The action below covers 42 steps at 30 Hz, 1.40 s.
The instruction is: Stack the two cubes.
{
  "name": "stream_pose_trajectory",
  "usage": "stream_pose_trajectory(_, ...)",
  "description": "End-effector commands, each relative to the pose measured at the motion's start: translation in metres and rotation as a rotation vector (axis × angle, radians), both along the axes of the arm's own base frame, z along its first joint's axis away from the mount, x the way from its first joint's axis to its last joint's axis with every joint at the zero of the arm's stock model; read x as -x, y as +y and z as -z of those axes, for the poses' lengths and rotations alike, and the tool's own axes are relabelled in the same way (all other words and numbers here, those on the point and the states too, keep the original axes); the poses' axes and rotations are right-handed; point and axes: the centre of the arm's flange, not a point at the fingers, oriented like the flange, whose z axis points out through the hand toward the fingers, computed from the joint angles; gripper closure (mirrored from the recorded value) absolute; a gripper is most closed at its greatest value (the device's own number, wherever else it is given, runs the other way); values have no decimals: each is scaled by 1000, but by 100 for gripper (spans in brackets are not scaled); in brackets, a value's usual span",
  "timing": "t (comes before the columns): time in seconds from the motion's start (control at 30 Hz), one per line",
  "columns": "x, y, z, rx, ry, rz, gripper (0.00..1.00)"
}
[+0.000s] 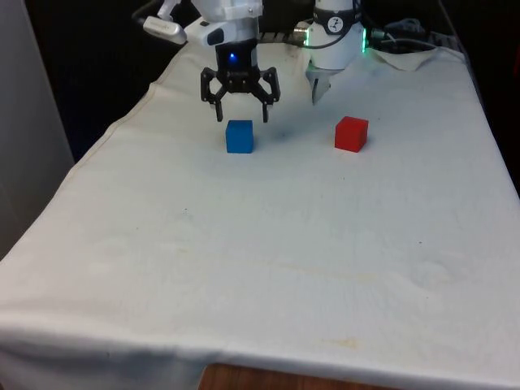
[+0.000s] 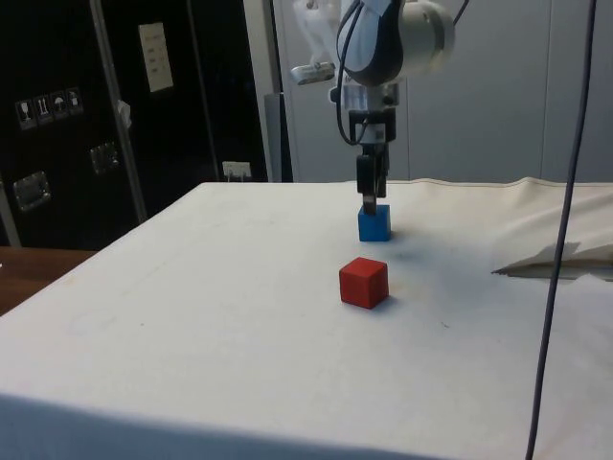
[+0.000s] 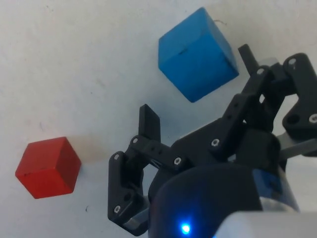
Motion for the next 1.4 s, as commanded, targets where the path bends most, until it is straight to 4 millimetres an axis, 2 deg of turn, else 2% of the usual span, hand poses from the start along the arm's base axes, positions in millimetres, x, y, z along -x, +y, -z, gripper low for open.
stream_pose_trajectory(0.0,-1,0,-1,-4,-18,0,0)
stream_pose_trajectory(0.6,-1,-13,12,31,-2,9,0)
stream_pose_trajectory(1.37,-4,-13,24,30,5,14,0)
